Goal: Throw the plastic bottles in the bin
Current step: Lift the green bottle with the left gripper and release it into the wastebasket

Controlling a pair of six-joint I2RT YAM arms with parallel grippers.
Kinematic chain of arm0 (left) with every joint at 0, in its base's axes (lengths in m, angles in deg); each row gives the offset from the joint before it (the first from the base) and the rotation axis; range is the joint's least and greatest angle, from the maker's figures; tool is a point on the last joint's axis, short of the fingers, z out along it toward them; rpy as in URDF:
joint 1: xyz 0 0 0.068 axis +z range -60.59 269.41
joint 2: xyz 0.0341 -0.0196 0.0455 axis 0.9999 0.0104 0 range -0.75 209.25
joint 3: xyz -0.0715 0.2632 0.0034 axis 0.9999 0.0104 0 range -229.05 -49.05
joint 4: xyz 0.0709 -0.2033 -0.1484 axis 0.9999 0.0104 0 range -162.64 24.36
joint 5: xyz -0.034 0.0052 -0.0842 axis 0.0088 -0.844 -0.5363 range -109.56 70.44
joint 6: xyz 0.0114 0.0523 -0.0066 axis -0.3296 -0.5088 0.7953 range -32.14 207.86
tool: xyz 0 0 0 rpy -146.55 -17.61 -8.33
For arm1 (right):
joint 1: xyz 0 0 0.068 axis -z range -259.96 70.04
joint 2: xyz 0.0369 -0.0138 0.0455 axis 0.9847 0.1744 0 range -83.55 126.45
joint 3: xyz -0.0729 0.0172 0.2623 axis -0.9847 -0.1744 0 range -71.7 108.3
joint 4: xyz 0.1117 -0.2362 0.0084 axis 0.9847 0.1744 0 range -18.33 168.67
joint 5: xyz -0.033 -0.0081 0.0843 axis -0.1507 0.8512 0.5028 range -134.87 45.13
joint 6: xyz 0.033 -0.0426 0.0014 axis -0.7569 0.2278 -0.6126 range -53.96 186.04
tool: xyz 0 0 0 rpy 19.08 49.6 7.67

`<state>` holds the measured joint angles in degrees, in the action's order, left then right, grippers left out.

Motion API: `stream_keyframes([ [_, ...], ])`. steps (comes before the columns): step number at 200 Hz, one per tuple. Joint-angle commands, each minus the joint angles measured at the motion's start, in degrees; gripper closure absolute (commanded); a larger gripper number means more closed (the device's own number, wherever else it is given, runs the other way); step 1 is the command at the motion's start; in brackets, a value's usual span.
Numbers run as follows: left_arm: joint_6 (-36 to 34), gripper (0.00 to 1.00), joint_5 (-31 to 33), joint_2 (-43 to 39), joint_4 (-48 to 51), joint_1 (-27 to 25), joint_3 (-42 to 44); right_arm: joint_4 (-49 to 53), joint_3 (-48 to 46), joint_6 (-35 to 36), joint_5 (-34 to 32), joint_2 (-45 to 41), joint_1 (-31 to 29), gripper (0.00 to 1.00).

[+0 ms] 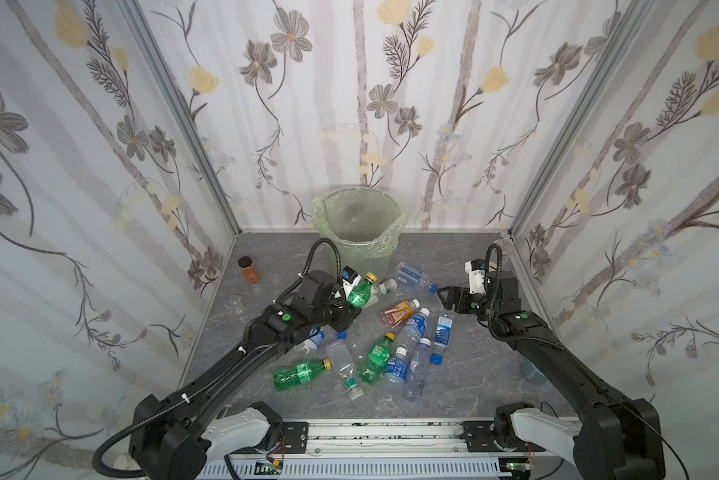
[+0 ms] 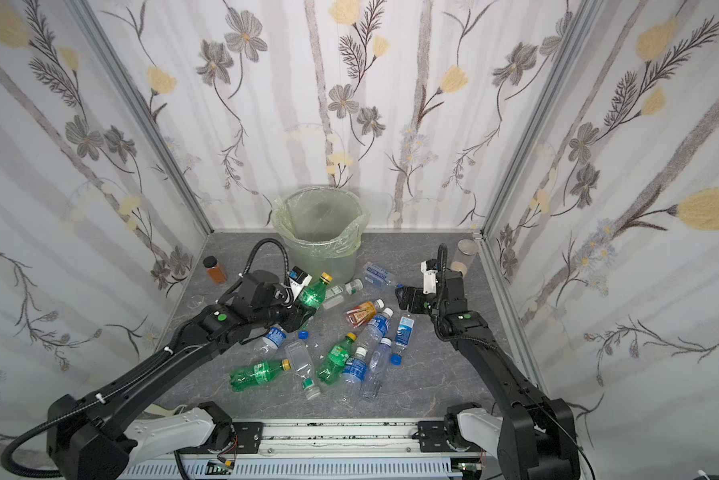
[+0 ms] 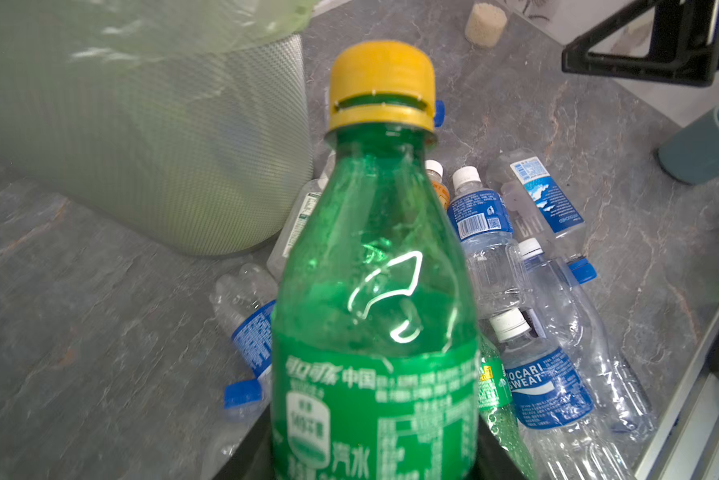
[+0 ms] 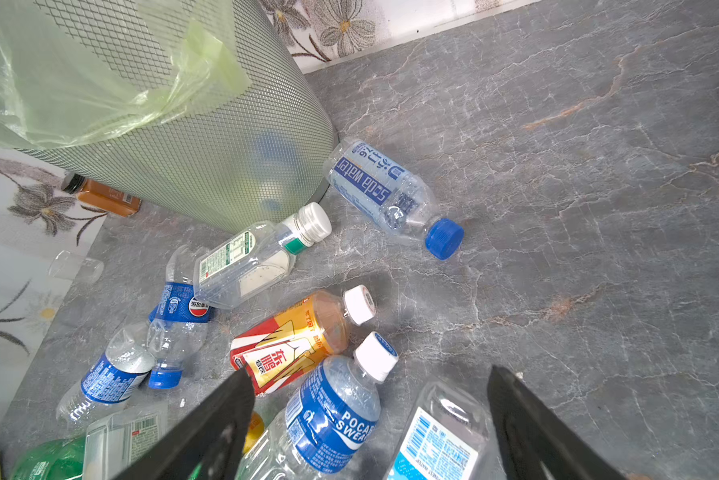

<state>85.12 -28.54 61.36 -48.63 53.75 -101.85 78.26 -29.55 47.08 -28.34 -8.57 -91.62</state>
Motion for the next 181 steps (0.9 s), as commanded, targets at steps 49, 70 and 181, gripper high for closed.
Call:
stream_keyframes([
  [49, 12.3, 0.51, 7.1, -9.2, -0.5, 0.8, 0.8, -1.4, 0.6, 2.4, -0.3, 2.9, -0.2, 0.12],
  [70, 11.3, 0.53, 5.8, -3.1, -0.5, 1.2, -11.3, -1.2, 0.7, 2.6, -0.7, 3.0, -0.3, 0.12],
  [181, 16.7, 0.00, 6.9, 32.2, 1.1, 12.5, -59.1, -1.1, 0.0, 1.4, -2.9, -0.4, -2.4, 0.11],
])
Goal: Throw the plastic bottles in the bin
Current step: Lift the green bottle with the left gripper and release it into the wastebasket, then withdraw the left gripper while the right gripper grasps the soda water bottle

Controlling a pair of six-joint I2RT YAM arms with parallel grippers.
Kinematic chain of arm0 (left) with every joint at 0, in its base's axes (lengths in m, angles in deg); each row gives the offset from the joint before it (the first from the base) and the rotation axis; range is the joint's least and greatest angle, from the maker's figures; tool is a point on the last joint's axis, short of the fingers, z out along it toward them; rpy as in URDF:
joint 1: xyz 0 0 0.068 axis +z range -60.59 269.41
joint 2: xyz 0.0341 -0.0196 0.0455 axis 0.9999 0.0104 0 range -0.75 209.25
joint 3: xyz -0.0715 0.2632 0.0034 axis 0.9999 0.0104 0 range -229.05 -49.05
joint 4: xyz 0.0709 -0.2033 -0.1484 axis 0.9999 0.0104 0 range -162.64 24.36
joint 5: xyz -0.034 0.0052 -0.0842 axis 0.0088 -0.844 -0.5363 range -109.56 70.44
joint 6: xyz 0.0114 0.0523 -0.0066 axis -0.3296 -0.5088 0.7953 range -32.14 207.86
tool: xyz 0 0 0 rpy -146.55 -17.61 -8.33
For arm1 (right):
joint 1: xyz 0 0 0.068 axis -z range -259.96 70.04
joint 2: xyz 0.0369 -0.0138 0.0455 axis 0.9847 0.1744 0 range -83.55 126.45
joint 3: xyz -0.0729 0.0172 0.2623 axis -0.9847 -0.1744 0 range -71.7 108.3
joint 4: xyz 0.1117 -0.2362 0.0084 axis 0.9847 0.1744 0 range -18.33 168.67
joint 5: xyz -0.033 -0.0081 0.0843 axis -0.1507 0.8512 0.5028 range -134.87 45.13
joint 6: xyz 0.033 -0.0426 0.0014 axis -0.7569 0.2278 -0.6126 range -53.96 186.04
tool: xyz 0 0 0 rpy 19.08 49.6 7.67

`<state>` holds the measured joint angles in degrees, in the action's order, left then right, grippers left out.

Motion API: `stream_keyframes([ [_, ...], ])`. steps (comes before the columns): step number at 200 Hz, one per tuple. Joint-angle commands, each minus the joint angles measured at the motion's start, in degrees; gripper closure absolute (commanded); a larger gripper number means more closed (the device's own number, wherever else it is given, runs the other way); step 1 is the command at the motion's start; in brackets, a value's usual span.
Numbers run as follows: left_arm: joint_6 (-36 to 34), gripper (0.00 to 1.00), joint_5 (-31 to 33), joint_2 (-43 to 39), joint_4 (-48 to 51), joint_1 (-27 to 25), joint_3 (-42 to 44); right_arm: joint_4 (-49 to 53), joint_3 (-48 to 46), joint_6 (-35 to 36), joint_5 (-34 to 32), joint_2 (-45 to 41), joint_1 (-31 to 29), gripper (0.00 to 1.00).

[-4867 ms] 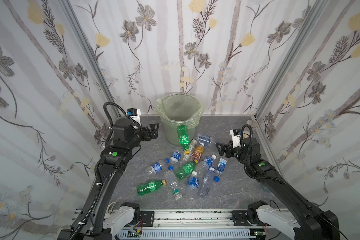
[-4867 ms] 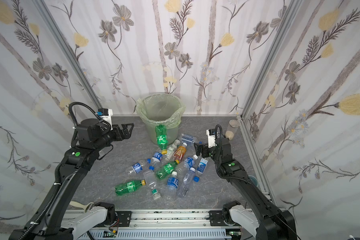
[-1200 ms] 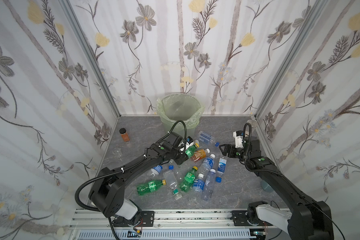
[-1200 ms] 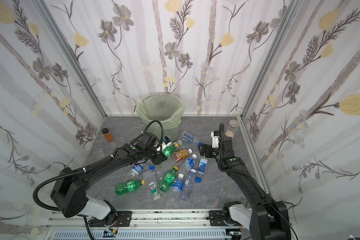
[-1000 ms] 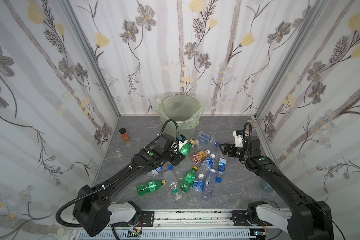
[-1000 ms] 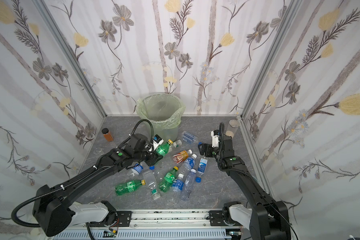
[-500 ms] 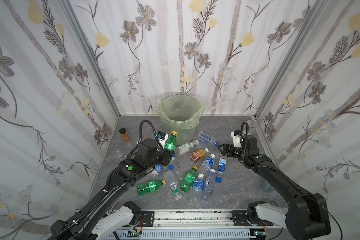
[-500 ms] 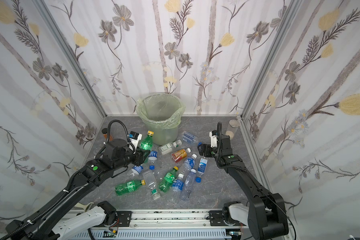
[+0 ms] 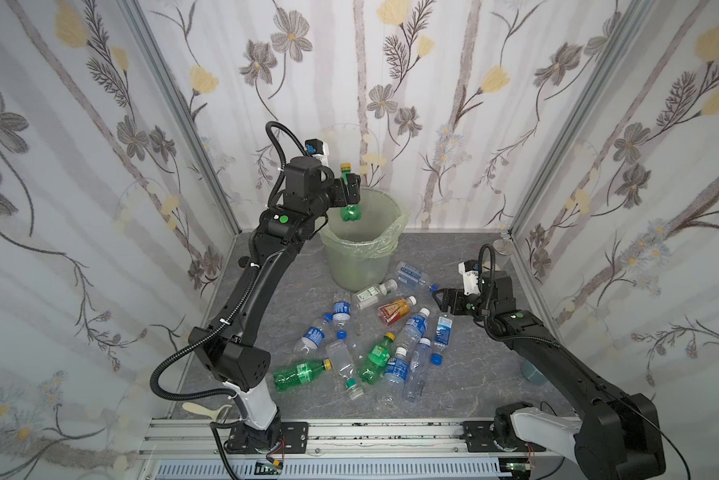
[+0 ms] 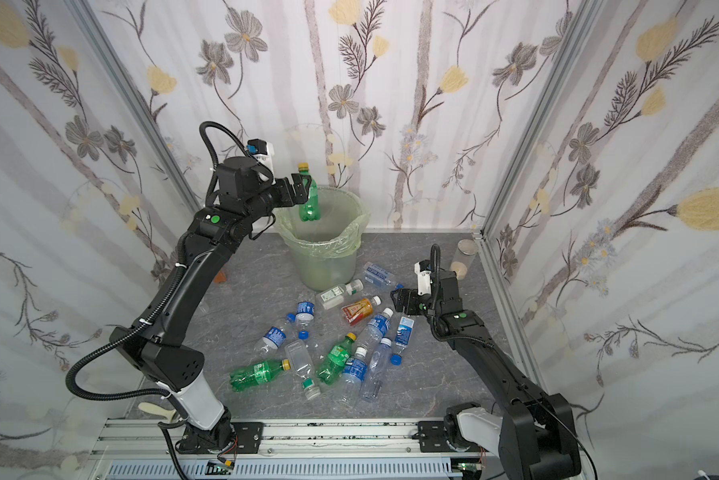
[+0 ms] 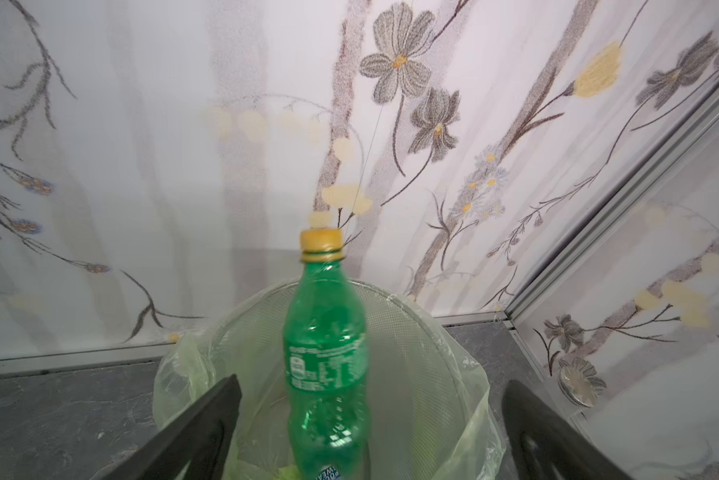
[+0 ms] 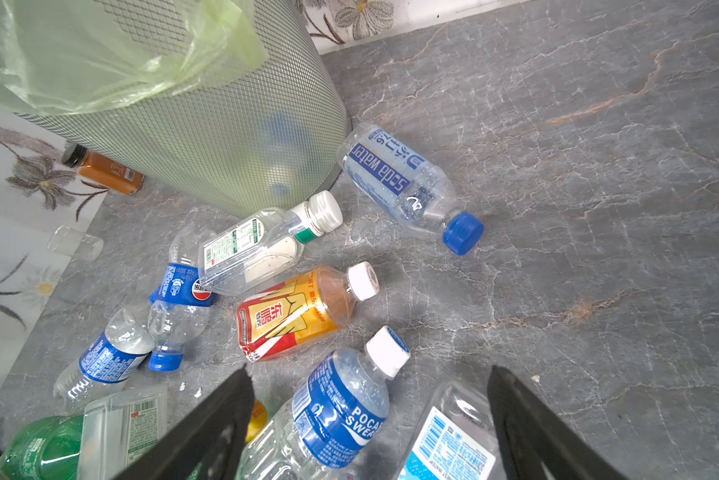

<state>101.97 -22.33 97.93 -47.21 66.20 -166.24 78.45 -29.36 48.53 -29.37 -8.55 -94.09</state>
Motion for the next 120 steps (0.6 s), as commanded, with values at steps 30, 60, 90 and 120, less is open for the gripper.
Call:
stream_keyframes([
  [30, -2.8, 0.00, 2.6, -14.5, -0.3, 0.1, 18.1, -0.5, 2.8, 1.3, -2.0, 1.9, 0.0, 0.11],
  [60, -4.4, 0.00, 5.1, -26.2, -0.3, 0.2, 32.5, 1.8, 8.2, 4.8, -2.8, 6.6, 0.0, 0.12],
  [90, -4.2, 0.00, 6.0, -36.4, -0.3, 0.5, 45.4, 3.8, 15.2, 9.1, -3.3, 14.4, 0.0, 0.12],
  [120, -2.9, 0.00, 5.3, -42.6, -0.3, 0.8, 54.4, 7.2, 23.8, 13.6, -3.4, 24.7, 0.0, 0.10],
])
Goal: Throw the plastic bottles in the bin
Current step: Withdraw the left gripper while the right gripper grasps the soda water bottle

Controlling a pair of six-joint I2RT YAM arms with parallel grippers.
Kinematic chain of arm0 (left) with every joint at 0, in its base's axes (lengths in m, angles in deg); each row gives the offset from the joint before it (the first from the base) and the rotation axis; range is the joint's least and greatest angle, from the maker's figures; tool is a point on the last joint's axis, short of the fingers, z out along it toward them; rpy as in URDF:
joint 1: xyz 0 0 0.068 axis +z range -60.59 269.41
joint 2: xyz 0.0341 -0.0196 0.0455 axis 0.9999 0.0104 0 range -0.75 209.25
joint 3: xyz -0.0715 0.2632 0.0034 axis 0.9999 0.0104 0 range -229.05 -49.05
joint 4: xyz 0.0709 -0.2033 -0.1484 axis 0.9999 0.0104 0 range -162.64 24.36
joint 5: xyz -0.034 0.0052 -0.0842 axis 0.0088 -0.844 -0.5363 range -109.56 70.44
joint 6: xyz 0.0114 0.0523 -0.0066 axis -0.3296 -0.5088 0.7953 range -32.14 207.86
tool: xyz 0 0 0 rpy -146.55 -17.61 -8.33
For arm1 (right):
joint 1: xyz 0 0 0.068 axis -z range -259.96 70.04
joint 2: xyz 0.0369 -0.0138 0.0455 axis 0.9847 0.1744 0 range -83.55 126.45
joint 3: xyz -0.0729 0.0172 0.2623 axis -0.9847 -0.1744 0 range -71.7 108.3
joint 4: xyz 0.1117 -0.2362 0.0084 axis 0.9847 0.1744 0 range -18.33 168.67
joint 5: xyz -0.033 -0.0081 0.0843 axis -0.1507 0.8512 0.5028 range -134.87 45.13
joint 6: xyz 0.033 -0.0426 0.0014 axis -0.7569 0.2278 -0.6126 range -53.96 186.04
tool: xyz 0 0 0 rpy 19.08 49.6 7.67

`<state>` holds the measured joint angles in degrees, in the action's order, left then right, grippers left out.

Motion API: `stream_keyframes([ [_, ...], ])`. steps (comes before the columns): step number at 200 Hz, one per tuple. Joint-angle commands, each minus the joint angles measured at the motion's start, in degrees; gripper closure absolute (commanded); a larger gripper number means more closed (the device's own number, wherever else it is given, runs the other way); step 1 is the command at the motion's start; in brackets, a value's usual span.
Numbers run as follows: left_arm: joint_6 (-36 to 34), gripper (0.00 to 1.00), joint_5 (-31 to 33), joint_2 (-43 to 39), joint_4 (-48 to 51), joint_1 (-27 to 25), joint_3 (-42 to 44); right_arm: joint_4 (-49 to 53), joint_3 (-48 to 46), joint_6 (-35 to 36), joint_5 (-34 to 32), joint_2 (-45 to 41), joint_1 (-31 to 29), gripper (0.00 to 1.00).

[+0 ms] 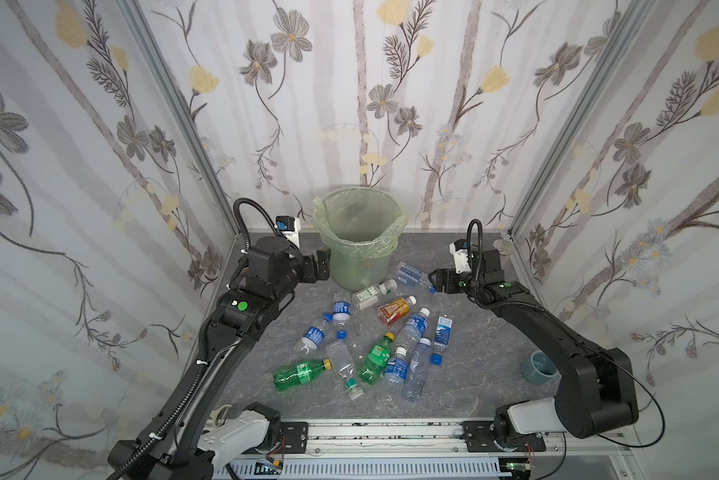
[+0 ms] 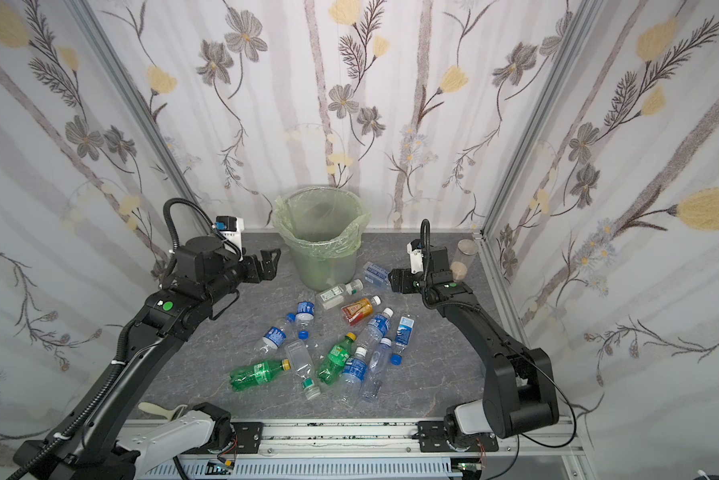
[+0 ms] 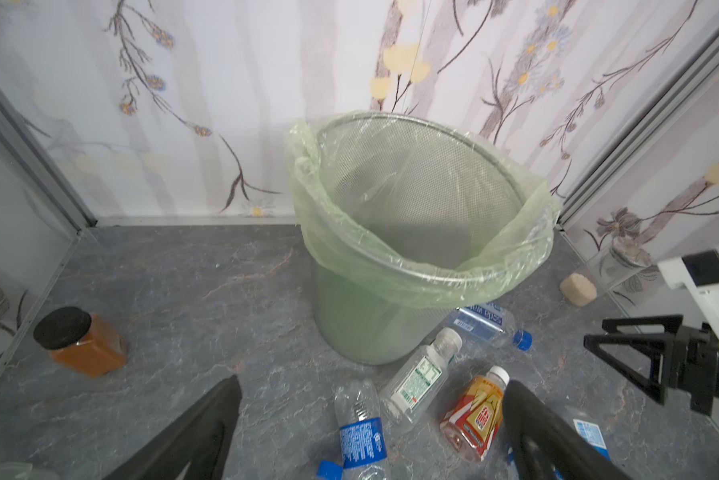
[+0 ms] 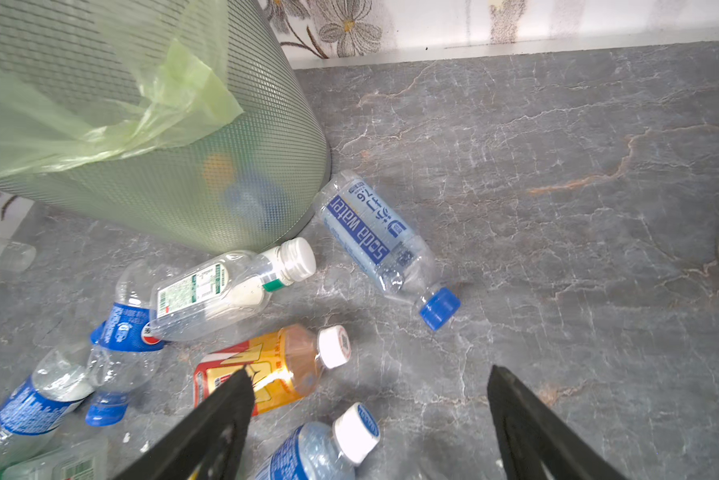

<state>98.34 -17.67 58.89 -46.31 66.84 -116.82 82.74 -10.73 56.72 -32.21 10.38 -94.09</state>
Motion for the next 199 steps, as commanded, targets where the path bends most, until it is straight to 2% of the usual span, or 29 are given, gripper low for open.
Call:
stream_keyframes([
  [1, 0.7, 0.00, 0.6, -3.8, -1.2, 0.1, 5.2, 3.0, 5.5, 5.6, -0.5, 6.2, 0.0, 0.10],
  [42, 2.8, 0.00, 0.2, -8.7, -1.2, 0.2, 12.4, 7.4, 17.5, 8.7, 2.1, 19.3, 0.2, 0.02],
  [92, 3.2, 0.00, -1.1, -11.0, -1.2, 0.2, 15.5, 11.1, 28.9, 9.0, 5.2, 31.5, 0.0, 0.06],
  [165, 2.8, 0.00, -1.4, -10.5, -1.3, 0.3, 16.1, 12.6, 31.1, 7.8, 5.7, 36.1, -2.4, 0.10],
  [199, 2.5, 0.00, -1.6, -10.2, -1.3, 0.3, 16.5, 12.8, 31.0, 6.8, 3.8, 37.6, -3.9, 0.12],
])
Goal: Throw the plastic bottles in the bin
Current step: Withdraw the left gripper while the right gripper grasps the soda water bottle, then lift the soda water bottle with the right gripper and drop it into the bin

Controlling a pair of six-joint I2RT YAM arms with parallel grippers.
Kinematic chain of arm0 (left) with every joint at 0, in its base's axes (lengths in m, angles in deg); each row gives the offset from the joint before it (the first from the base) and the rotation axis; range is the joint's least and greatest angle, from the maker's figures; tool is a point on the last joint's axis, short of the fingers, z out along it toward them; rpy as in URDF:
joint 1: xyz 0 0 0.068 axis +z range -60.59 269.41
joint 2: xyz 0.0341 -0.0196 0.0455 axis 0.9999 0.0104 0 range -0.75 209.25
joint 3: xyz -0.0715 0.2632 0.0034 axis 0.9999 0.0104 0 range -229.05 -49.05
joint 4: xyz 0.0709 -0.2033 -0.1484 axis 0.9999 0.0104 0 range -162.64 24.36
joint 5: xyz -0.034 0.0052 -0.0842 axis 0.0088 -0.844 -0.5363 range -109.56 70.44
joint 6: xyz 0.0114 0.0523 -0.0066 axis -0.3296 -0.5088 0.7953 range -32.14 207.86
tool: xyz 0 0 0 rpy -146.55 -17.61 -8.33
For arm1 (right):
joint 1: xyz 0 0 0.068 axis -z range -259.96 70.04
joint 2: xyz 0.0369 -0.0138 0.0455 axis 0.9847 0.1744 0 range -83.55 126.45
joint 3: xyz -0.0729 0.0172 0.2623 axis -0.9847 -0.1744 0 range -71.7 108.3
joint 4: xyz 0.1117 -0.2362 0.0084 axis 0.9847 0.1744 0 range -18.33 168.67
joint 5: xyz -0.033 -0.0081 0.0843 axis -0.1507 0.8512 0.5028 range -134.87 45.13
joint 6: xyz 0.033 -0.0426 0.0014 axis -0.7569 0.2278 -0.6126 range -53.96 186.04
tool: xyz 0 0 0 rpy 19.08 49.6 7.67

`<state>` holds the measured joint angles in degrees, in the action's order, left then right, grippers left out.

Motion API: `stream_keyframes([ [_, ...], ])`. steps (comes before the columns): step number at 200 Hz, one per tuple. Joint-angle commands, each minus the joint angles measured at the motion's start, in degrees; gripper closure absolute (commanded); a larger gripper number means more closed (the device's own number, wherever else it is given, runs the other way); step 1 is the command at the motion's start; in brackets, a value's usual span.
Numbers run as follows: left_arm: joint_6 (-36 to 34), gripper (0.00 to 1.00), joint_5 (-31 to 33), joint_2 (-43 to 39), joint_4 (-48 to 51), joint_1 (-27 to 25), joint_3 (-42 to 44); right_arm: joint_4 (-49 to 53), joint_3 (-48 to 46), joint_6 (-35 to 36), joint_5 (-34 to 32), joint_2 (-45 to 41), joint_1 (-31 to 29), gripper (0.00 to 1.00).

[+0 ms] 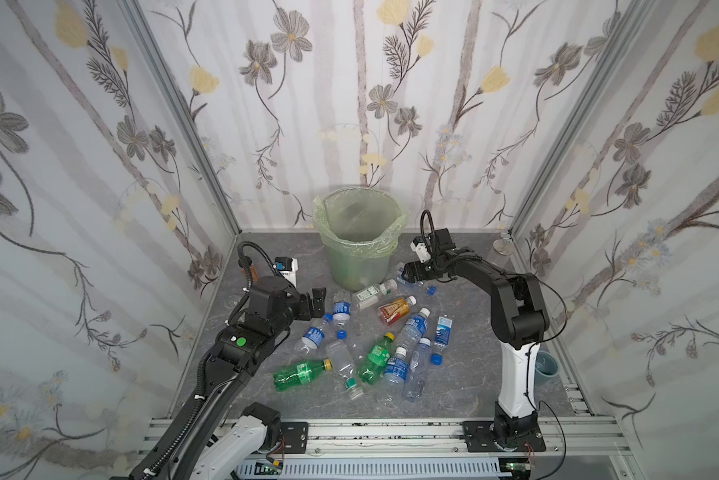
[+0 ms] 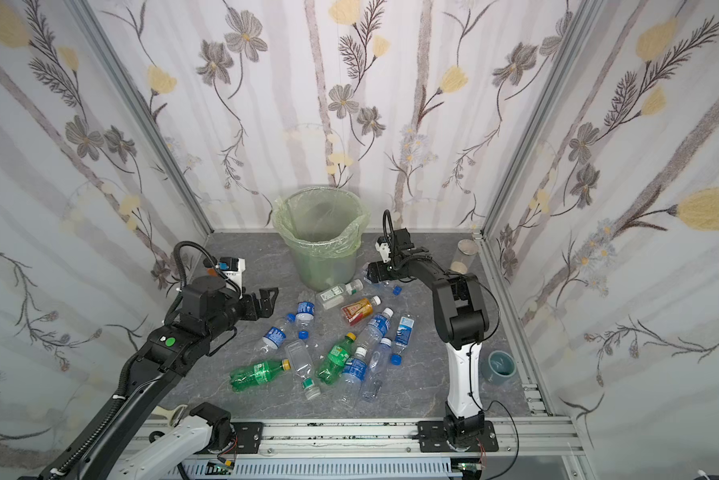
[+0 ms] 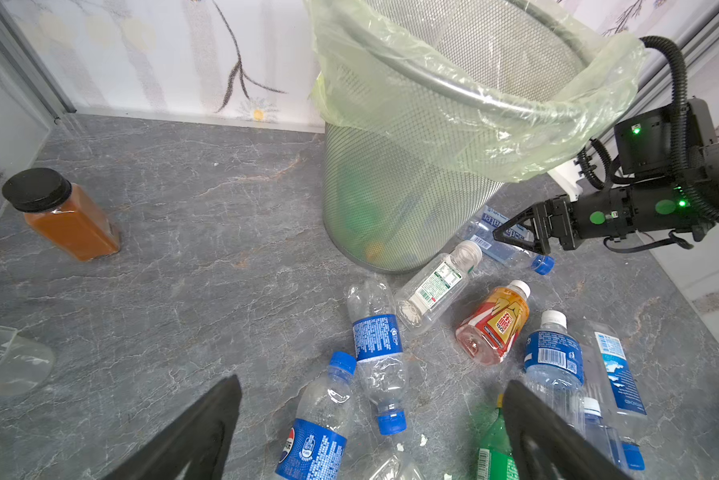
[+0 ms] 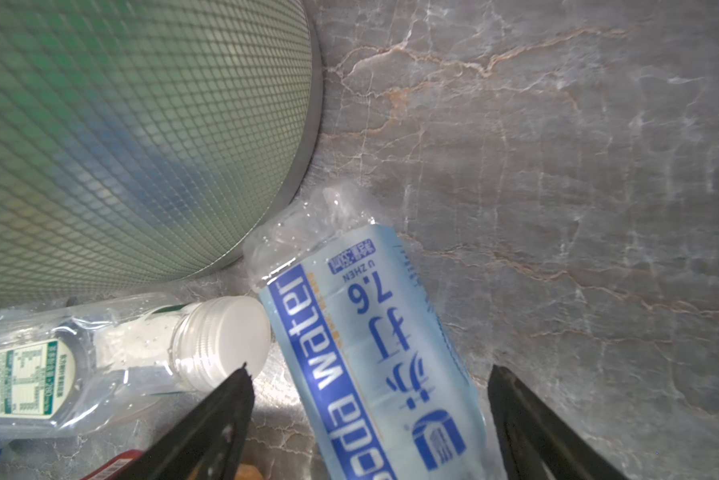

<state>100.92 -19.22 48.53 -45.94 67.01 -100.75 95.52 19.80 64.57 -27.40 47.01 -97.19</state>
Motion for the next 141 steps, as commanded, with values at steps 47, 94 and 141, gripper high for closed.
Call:
stream_keyframes([
  [47, 0.0, 0.00, 0.0, 0.2, -1.7, 0.1, 1.1, -0.3, 0.4, -4.2, -4.8, 2.4, -2.0, 0.21],
  [94, 0.3, 0.00, 0.4, 0.2, -1.9, 0.1, 2.6, -4.9, -4.7, -7.1, -7.0, -1.0, -2.2, 0.32],
  [141, 0.3, 0.00, 1.5, 0.0, -2.7, 0.1, 4.3, -8.7, -10.9, -8.2, -10.3, -7.9, -1.9, 0.42],
])
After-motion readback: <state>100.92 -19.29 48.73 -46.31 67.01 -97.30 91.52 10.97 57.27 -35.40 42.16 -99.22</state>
